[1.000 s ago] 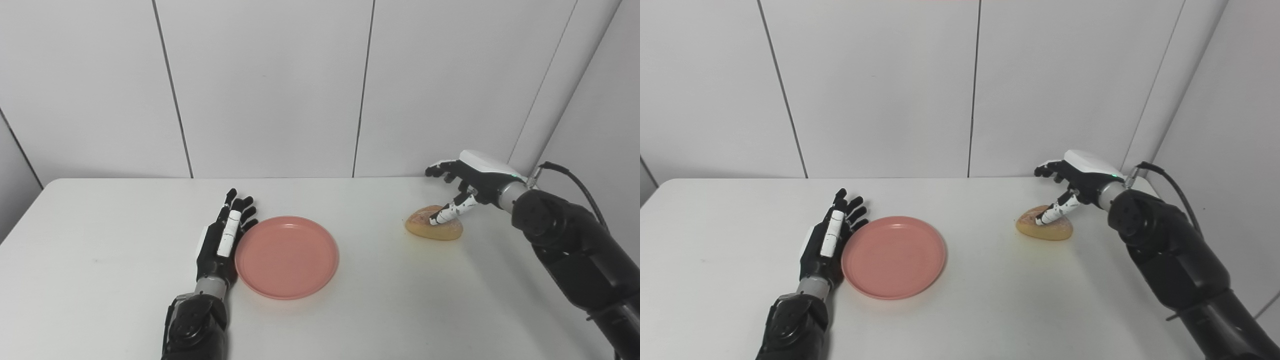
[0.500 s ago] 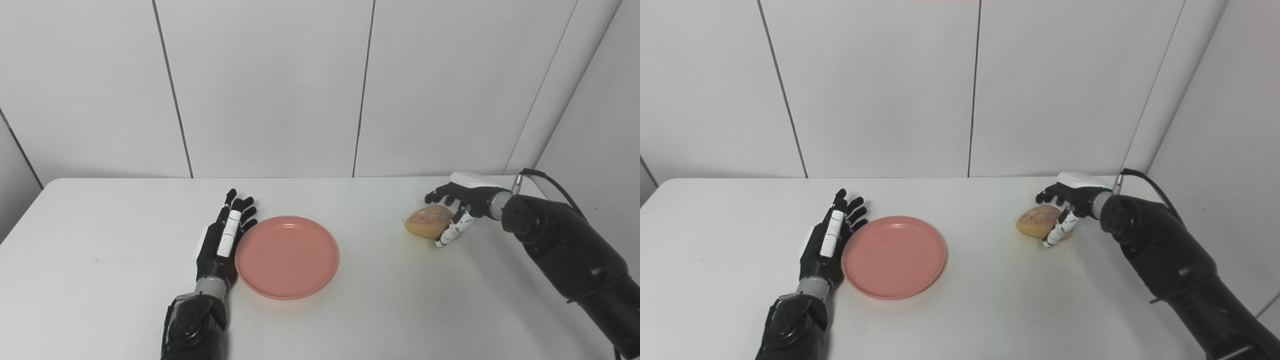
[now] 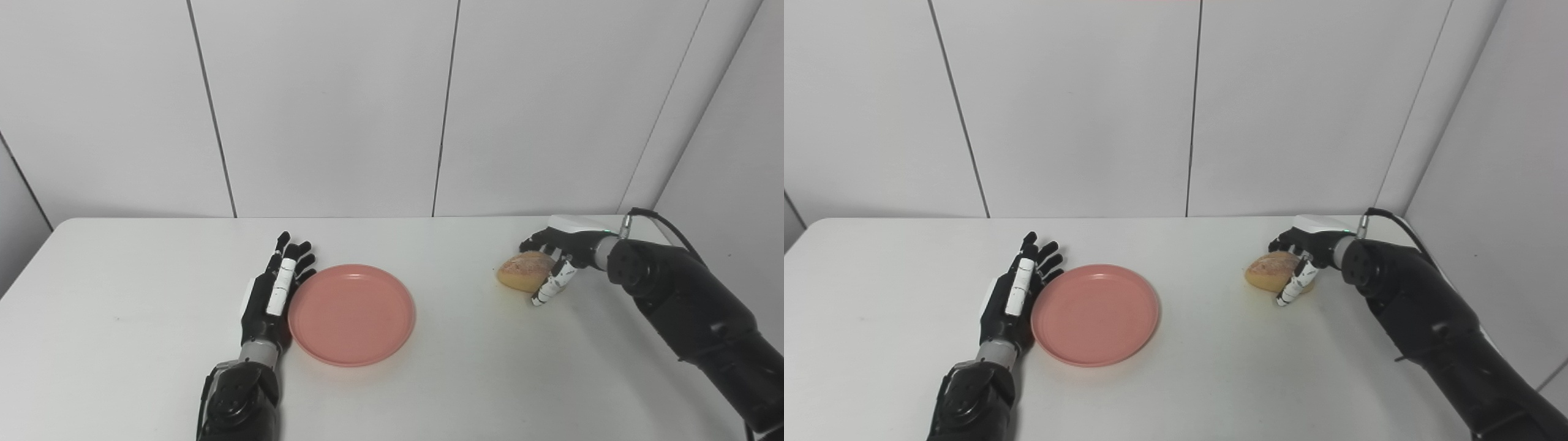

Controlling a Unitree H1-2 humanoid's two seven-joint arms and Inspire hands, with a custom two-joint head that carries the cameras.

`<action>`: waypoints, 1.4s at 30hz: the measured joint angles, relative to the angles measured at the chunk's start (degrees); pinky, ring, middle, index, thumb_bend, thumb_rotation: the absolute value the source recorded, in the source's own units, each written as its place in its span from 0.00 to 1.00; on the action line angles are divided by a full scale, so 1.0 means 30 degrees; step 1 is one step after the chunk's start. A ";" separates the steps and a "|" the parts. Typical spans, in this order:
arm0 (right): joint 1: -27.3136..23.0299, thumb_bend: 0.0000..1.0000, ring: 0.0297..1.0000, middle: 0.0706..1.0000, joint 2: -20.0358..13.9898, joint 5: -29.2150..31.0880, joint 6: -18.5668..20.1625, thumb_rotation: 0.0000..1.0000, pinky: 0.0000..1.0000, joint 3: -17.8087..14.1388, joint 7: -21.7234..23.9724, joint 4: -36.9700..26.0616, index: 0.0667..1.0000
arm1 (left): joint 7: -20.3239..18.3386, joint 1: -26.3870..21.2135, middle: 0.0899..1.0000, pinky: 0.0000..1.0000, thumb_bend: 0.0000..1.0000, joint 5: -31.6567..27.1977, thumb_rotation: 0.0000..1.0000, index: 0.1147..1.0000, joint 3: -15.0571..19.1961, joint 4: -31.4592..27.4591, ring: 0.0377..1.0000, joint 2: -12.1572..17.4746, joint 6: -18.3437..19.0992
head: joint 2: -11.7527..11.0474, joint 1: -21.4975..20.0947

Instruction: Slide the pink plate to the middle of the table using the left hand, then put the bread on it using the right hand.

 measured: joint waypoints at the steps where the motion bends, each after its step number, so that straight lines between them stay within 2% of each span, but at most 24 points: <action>1: 0.0000 1.00 0.78 0.78 0.0013 -0.0011 -0.0092 0.21 0.74 0.0000 -0.0129 0.0003 0.77 | -0.0001 0.0000 0.87 0.83 0.96 0.0091 0.76 0.96 0.0001 0.0000 0.87 0.0000 0.0000 | 0.0000 0.0000; 4: 0.0001 1.00 0.72 0.74 0.0083 -0.0129 -0.0346 0.19 0.68 -0.0004 -0.0704 0.0047 0.76 | 0.0000 0.0000 0.87 0.82 0.96 0.0204 0.77 0.96 0.0008 0.0003 0.86 0.0001 0.0000 | 0.0000 0.0000; 7: 0.0002 0.94 0.61 0.65 0.0142 -0.0400 -0.0735 0.13 0.56 -0.0017 -0.1430 0.0079 0.72 | -0.0001 0.0000 0.87 0.83 0.96 0.0209 0.77 0.96 0.0010 0.0002 0.86 0.0001 0.0003 | 0.0029 0.0087; 13: 0.0012 0.88 0.54 0.58 0.0523 -0.0493 -0.1520 0.07 0.48 -0.0125 -0.3018 0.0311 0.68 | 0.0004 0.0013 0.87 0.84 0.97 0.0210 0.76 0.95 0.0015 -0.0050 0.86 0.0000 0.0131 | 0.0117 0.0146; 17: 0.0079 0.85 0.50 0.54 0.0782 -0.0500 -0.1904 0.01 0.44 -0.0150 -0.3675 0.0322 0.60 | 0.0005 0.0014 0.87 0.84 0.97 0.0214 0.77 0.95 0.0010 -0.0061 0.86 0.0001 0.0171 | 0.0146 0.0176; 18: 0.0118 0.69 0.48 0.49 0.0810 -0.0496 -0.2147 0.00 0.42 -0.0167 -0.3891 0.0334 0.53 | 0.0004 0.0014 0.87 0.84 0.97 0.0214 0.77 0.95 0.0008 -0.0068 0.86 0.0000 0.0184 | 0.0146 0.0176; 19: 0.0150 0.61 0.48 0.47 0.0832 -0.0489 -0.2306 0.00 0.41 -0.0182 -0.4071 0.0369 0.50 | 0.0004 0.0015 0.87 0.84 0.97 0.0214 0.77 0.95 0.0004 -0.0071 0.86 0.0001 0.0192 | 0.0175 0.0205; 21: 0.0158 0.55 0.49 0.46 0.0892 -0.0491 -0.2525 0.00 0.43 -0.0188 -0.4343 0.0604 0.46 | 0.0005 0.0019 0.87 0.84 0.97 0.0215 0.77 0.95 0.0004 -0.0097 0.86 0.0001 0.0207 | 0.0205 0.0234; 29: 0.0160 0.53 0.44 0.42 0.0897 -0.0513 -0.2584 0.00 0.39 -0.0124 -0.4349 0.0770 0.48 | 0.0004 0.0077 0.86 0.85 0.96 0.0216 0.77 0.95 0.0010 -0.0334 0.86 0.0001 0.0340 | 0.0263 0.0235; 31: 0.0160 0.53 0.47 0.43 0.0897 -0.0572 -0.2584 0.00 0.41 -0.0078 -0.4293 0.0768 0.47 | 0.0004 0.0130 0.86 0.83 0.96 0.0215 0.77 0.95 0.0004 -0.0448 0.86 0.0002 0.0433 | 0.0264 0.0234; 38: 0.0160 0.53 0.46 0.43 0.0822 -0.0585 -0.2584 0.00 0.40 -0.0075 -0.3830 0.0501 0.47 | 0.0004 0.0170 0.85 0.81 0.96 0.0224 0.77 0.95 -0.0024 -0.0573 0.85 0.0003 0.0581 | 0.0293 0.0234; 42: 0.0200 0.53 0.51 0.46 0.0704 -0.0639 -0.2582 0.00 0.45 -0.0076 -0.3147 -0.0334 0.45 | 0.0002 0.0193 0.86 0.82 0.96 0.0226 0.77 0.95 -0.0045 -0.0600 0.85 0.0008 0.0596 | 0.0293 0.0234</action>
